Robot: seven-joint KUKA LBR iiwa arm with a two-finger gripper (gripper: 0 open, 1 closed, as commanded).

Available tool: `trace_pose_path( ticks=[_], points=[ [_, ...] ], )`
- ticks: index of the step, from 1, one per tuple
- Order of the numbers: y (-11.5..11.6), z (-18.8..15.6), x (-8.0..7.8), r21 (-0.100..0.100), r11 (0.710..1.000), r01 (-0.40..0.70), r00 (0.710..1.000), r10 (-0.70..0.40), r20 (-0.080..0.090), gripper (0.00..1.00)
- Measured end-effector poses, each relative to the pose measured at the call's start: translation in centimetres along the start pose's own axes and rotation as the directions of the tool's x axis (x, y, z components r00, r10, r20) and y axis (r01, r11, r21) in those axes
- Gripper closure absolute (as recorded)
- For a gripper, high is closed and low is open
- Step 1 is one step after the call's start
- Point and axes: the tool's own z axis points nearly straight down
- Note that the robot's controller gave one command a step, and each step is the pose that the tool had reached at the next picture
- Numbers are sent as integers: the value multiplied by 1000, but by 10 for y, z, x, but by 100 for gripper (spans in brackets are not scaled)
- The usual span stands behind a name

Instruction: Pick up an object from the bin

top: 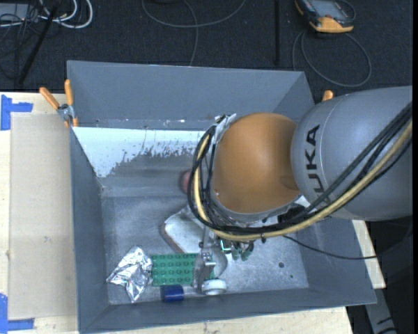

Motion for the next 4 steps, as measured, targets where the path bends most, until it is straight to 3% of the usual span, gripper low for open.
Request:
trace_pose_path(
  ticks=[1,2,3,4],
  points=[
    [-1,121,0,-7,998,64,997,-64,43,0],
    [6,95,3,-3,998,-68,998,68,11,0],
    [18,96,0,-2,1000,1,1000,-1,8,0],
    [6,122,-5,-9,999,-52,998,52,25,0]
  ],
)
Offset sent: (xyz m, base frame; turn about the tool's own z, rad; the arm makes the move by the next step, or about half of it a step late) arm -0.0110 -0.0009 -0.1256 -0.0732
